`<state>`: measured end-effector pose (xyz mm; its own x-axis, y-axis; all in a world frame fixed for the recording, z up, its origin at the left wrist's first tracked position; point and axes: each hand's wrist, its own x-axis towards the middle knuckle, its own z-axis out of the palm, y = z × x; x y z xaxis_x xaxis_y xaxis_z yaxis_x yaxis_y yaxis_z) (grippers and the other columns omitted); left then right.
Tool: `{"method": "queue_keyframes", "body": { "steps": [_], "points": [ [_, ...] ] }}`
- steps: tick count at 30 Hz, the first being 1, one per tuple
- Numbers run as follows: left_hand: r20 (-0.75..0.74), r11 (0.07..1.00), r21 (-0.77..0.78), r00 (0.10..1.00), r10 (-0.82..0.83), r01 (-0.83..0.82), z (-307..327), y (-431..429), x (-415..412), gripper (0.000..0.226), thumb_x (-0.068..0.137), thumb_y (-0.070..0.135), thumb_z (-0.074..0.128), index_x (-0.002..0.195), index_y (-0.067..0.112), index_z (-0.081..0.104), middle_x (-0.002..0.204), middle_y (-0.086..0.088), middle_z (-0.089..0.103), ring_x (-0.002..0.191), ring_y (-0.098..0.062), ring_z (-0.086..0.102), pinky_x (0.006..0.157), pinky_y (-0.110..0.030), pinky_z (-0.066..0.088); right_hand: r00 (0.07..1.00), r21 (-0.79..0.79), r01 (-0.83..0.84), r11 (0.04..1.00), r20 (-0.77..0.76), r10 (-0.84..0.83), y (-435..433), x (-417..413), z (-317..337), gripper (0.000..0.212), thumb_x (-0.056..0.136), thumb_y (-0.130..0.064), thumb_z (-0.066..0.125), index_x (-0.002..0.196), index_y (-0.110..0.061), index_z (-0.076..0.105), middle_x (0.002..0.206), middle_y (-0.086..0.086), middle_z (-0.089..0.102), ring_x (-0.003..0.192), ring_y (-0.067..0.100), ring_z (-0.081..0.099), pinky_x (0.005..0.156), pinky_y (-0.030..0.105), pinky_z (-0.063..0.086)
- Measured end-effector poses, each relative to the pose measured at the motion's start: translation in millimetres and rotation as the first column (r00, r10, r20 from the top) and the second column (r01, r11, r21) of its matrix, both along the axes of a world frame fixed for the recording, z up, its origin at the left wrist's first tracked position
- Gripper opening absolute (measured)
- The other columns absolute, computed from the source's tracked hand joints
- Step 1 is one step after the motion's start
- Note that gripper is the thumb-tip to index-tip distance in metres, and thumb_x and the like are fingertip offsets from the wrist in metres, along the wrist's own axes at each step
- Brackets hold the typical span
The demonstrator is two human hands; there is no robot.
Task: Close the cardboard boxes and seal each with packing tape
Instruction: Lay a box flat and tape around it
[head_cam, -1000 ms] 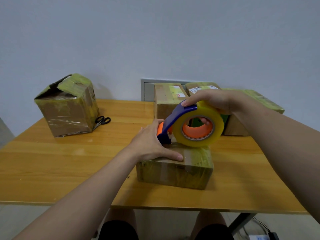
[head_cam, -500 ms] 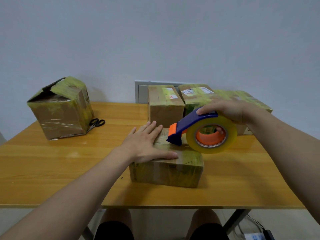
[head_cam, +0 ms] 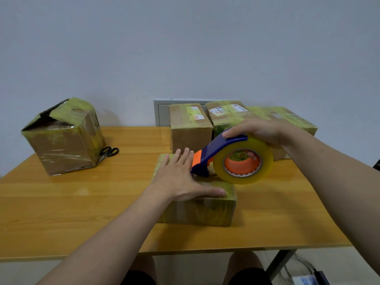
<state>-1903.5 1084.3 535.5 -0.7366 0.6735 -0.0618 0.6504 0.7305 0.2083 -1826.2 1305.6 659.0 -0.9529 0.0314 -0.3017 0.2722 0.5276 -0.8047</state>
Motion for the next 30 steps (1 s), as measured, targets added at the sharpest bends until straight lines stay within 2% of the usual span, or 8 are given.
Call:
{"method": "queue_keyframes", "body": {
  "steps": [3, 9, 11, 13, 20, 24, 27, 30],
  "points": [
    [-0.010, 1.000, -0.027, 1.000, -0.013, 0.013, 2, -1, 0, 0.157, 0.043, 0.116, 0.026, 0.166, 0.024, -0.008, 0.174, 0.003, -0.012, 0.160, -0.019, -0.011, 0.130, -0.051, -0.004, 1.000, -0.027, 0.009, 1.000, 0.012, -0.009, 4, 7, 1, 0.057, 0.070, -0.054, 0.076, 0.115, -0.019, 0.073, 0.117, 0.017, 0.074, 0.094, 0.032, 0.068, 0.083, 0.045, 0.055],
    [-0.032, 0.997, -0.076, 0.999, -0.020, 0.017, 4, -4, 2, 0.154, 0.046, 0.115, 0.023, 0.166, 0.024, -0.007, 0.174, 0.005, -0.014, 0.160, -0.017, -0.012, 0.128, -0.051, -0.008, 0.995, -0.070, 0.093, 0.993, 0.044, -0.090, 31, 26, -3, 0.081, 0.054, -0.060, 0.090, 0.116, -0.010, 0.075, 0.120, 0.027, 0.069, 0.100, 0.041, 0.062, 0.104, 0.059, 0.045],
    [-0.028, 0.996, -0.082, 0.999, -0.024, 0.022, 5, -5, 0, 0.155, 0.043, 0.116, 0.021, 0.166, 0.026, -0.008, 0.173, 0.005, -0.014, 0.160, -0.016, -0.012, 0.128, -0.051, -0.009, 0.996, -0.095, 0.085, 0.992, 0.019, -0.083, 35, 33, -4, 0.066, 0.060, -0.055, 0.088, 0.109, -0.012, 0.078, 0.119, 0.028, 0.069, 0.099, 0.040, 0.062, 0.105, 0.061, 0.045],
    [-0.026, 0.995, -0.093, 0.999, -0.034, 0.031, 6, -6, -2, 0.157, 0.040, 0.116, 0.018, 0.166, 0.027, -0.009, 0.173, 0.006, -0.014, 0.160, -0.016, -0.013, 0.129, -0.052, -0.008, 0.997, -0.062, 0.056, 0.997, -0.051, -0.059, 34, 37, -7, 0.042, 0.072, -0.049, 0.076, 0.097, -0.015, 0.081, 0.108, 0.021, 0.075, 0.092, 0.034, 0.069, 0.095, 0.053, 0.053],
    [0.021, 0.986, -0.158, 0.998, -0.054, 0.056, 19, -5, -3, 0.159, 0.040, 0.116, 0.022, 0.167, 0.024, -0.005, 0.174, 0.003, -0.012, 0.160, -0.021, -0.011, 0.127, -0.058, -0.007, 0.991, 0.009, 0.015, 1.000, -0.131, -0.014, 34, 36, -23, 0.031, 0.080, -0.047, 0.069, 0.069, -0.020, 0.080, 0.077, 0.007, 0.075, 0.067, 0.018, 0.069, 0.072, 0.035, 0.053],
    [0.016, 0.994, 0.019, 0.994, -0.108, 0.107, 25, 22, 11, 0.143, 0.056, 0.109, 0.039, 0.167, 0.025, 0.008, 0.175, 0.001, 0.001, 0.161, -0.022, 0.000, 0.128, -0.057, -0.001, 0.991, 0.007, 0.002, 1.000, -0.130, -0.001, 32, 33, -23, 0.029, 0.081, -0.043, 0.074, 0.070, -0.017, 0.079, 0.077, 0.010, 0.074, 0.066, 0.020, 0.068, 0.070, 0.035, 0.054],
    [0.034, 0.982, 0.148, 0.992, -0.120, 0.114, 14, 36, 20, 0.141, 0.052, 0.108, 0.046, 0.165, 0.031, 0.013, 0.174, 0.003, 0.016, 0.160, -0.023, 0.011, 0.129, -0.057, 0.004, 0.992, 0.005, -0.004, 1.000, -0.125, 0.005, 30, 31, -24, 0.031, 0.086, -0.042, 0.070, 0.064, -0.020, 0.079, 0.072, 0.006, 0.073, 0.063, 0.018, 0.066, 0.071, 0.035, 0.053],
    [0.000, 0.983, 0.163, 0.996, -0.091, 0.089, 5, 30, 15, 0.141, 0.050, 0.108, 0.048, 0.163, 0.029, 0.019, 0.169, 0.004, 0.028, 0.158, -0.022, 0.019, 0.129, -0.056, 0.009, 0.993, -0.002, -0.010, 1.000, -0.120, 0.010, 25, 27, -23, 0.033, 0.089, -0.042, 0.068, 0.066, -0.022, 0.080, 0.075, 0.006, 0.074, 0.066, 0.018, 0.068, 0.075, 0.038, 0.054]
  ]
}}
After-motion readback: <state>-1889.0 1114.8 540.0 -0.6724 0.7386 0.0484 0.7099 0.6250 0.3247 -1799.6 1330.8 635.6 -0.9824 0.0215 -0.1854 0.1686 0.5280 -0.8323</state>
